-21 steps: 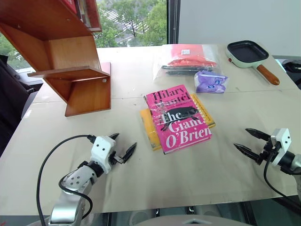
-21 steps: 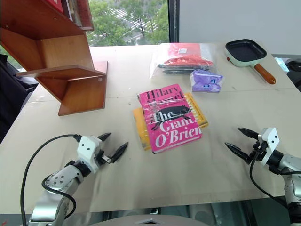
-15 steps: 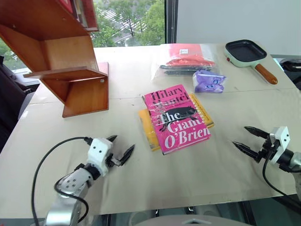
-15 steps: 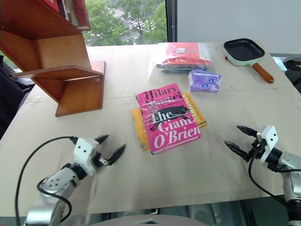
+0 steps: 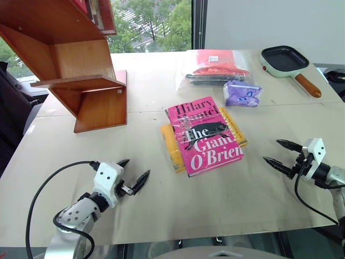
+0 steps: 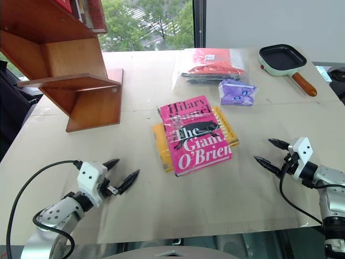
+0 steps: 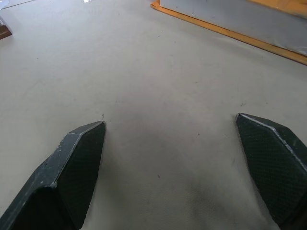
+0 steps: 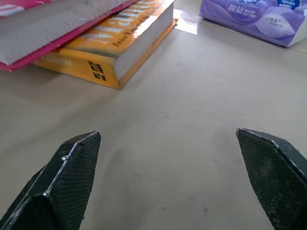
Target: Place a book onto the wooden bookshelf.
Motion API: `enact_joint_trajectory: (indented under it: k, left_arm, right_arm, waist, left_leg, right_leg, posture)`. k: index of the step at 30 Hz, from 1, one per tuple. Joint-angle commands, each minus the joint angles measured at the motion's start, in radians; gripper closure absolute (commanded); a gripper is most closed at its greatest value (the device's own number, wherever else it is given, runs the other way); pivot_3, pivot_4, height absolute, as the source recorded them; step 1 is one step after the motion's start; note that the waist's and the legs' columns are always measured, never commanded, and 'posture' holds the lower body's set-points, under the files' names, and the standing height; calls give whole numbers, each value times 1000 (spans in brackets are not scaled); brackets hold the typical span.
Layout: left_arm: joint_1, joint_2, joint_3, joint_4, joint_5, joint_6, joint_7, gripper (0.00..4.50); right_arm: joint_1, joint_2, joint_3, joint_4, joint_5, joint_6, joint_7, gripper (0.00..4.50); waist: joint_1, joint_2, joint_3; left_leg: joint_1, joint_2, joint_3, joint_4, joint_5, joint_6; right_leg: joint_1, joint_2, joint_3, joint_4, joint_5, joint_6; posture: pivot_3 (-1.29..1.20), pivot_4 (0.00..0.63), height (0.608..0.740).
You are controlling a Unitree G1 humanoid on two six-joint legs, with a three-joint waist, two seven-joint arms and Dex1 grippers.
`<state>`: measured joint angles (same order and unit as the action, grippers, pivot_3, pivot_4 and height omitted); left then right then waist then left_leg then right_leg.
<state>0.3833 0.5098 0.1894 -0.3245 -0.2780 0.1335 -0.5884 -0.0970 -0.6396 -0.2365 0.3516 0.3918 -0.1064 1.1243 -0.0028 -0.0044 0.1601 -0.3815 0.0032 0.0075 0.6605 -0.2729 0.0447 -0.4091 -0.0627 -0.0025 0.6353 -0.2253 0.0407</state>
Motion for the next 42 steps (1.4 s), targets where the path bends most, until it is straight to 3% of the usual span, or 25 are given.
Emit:
enact_joint_trajectory:
  k: [1, 6, 13, 20, 25, 26, 27, 30, 34, 42]
  left_arm:
    - [28, 17, 30, -10, 7, 1, -6, 51]
    - [43, 42, 70, -69, -66, 17, -60, 51]
    - [42, 198, 196, -208, -332, 138, -274, 51]
    - [68, 329, 330, -256, -375, 191, -385, 51]
    - [62, 387, 416, -278, -405, 232, -435, 0]
    - [63, 393, 422, -278, -400, 235, -441, 0]
    - [61, 397, 427, -278, -398, 239, -446, 0]
    - [57, 399, 446, -278, -406, 252, -452, 0]
    - [22, 374, 488, -295, -510, 302, -429, 0]
    - [52, 386, 527, -302, -493, 342, -456, 0]
  right_arm:
    - [-26, -3, -2, 17, -2, -31, 10, 0]
    - [-94, -20, -14, -23, 0, 33, -51, 0]
    - [-284, -29, 98, -125, -55, 236, -127, 0]
    - [-353, 3, 192, -124, -82, 246, -83, 0]
    - [-420, 61, 245, -38, -104, 179, -43, 2222]
    - [-435, 72, 258, -15, -114, 162, -33, 2979]
    - [-450, 84, 269, 9, -123, 145, -23, 3122]
    - [-496, 120, 304, 69, -139, 116, 11, 4469]
    - [-553, 187, 341, 105, -159, 90, 17, 4469]
    - [-586, 282, 386, 104, -185, 83, 0, 4469]
  waist:
    - [-2, 0, 0]
    - [-8, -1, 1]
    - [-6, -6, 5]
    - [-1, -6, 6]
    - [-9, -6, 7]
    - [-9, -6, 7]
    - [-9, -6, 7]
    - [-10, -5, 7]
    - [-12, -5, 7]
    - [-11, -5, 8]
  left_leg:
    - [0, 0, 0, 0, 0, 0]
    - [0, 0, 0, 0, 0, 0]
    - [-2, 1, 0, 1, 0, 0]
    - [-7, 1, -2, 0, 0, 0]
    - [-9, 1, -2, 0, 0, 0]
    - [-9, 1, -2, 0, 0, 0]
    - [-9, 1, -2, 0, 0, 0]
    - [-9, 1, -3, 0, 0, -1]
    - [-9, 1, -3, 0, 0, -1]
    - [-10, 1, -4, 0, 3, -5]
  right_leg:
    - [0, 0, 0, 0, 0, 0]
    - [-1, 0, 1, 0, 0, 0]
    - [-3, 0, 2, 1, 1, -2]
    - [-4, 0, -2, -4, 1, -2]
    - [-4, 0, -5, -8, 2, -1]
    - [-4, 0, -6, -8, 2, -1]
    - [-4, 0, -6, -8, 2, -1]
    - [-4, 1, -6, -8, 2, -1]
    - [-4, 1, -6, -7, 2, -1]
    - [-5, 0, -7, -7, 4, 2]
  posture:
    - [0, 150, 740]
    - [0, 150, 740]
    - [0, 150, 740]
    - [0, 150, 740]
    - [0, 150, 740]
    - [0, 150, 740]
    - [0, 150, 740]
    - [0, 150, 740]
    - [0, 150, 740]
    - [0, 150, 740]
